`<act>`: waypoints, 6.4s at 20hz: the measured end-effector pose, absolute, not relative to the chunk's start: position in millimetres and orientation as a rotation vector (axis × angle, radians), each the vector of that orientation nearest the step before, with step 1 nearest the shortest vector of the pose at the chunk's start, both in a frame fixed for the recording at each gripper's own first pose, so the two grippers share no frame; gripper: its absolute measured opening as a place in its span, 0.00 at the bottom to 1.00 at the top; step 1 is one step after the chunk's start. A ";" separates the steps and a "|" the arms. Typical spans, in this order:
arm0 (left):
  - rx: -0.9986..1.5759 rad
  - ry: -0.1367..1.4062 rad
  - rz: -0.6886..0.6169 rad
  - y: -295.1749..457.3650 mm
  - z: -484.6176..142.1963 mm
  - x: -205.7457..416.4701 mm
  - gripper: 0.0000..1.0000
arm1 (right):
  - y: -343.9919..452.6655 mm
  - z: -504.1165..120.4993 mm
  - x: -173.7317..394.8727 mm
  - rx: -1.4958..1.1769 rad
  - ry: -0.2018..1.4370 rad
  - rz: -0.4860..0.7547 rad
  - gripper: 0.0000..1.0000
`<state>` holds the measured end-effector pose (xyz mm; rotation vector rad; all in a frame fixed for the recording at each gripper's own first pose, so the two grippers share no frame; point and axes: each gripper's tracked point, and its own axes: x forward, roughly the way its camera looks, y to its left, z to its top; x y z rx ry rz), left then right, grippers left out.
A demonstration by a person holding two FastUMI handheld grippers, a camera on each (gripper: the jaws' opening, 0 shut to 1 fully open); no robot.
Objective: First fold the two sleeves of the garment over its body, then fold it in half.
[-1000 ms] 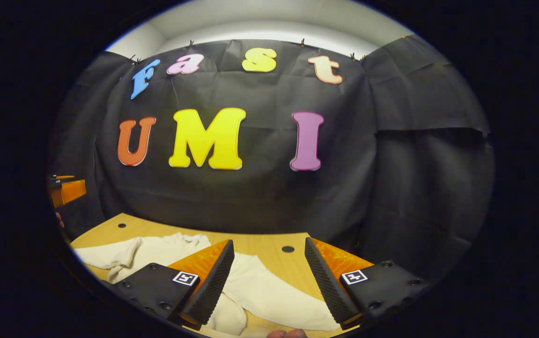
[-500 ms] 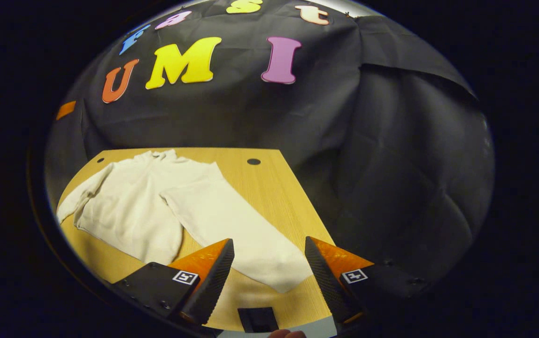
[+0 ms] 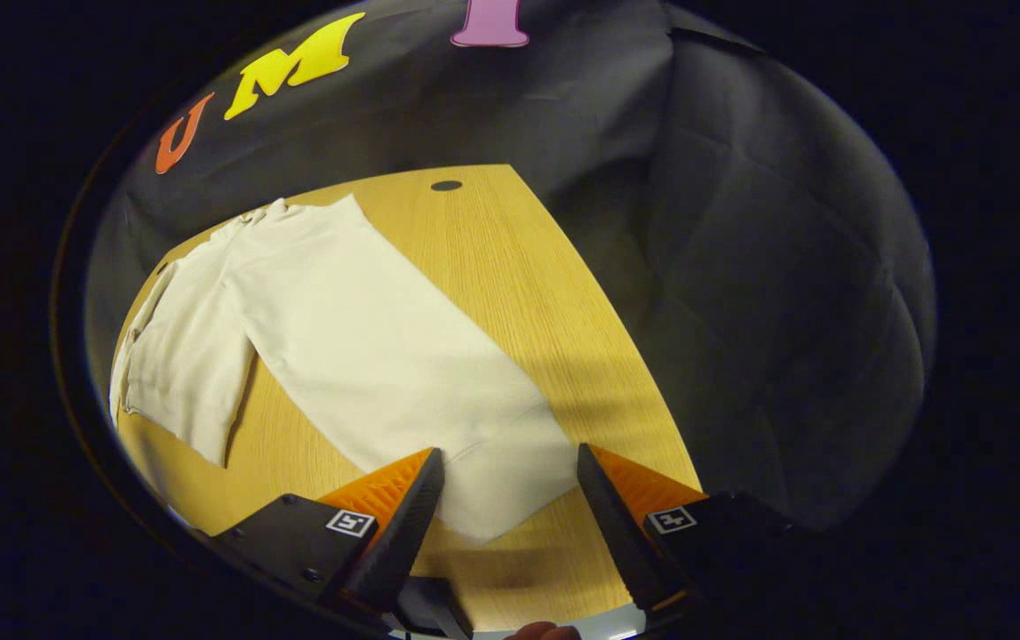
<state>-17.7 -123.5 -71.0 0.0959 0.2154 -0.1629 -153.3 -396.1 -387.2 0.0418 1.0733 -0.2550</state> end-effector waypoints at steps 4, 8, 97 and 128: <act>0.093 0.223 -0.164 -125.3 -75.1 -16.3 1.00 | -395.8 -388.9 -154.8 0.100 1.073 -0.263 0.94; 0.066 0.231 -0.177 -125.4 -75.7 -14.4 1.00 | -388.4 -390.4 -151.0 0.105 1.059 -0.258 0.63; -0.011 0.759 0.328 293.0 -365.7 -168.2 1.00 | 118.4 -204.0 15.2 0.008 0.678 0.486 0.79; -0.170 0.493 -0.040 143.2 -152.2 53.2 0.03 | -19.6 -194.8 -48.8 0.312 0.629 0.284 0.84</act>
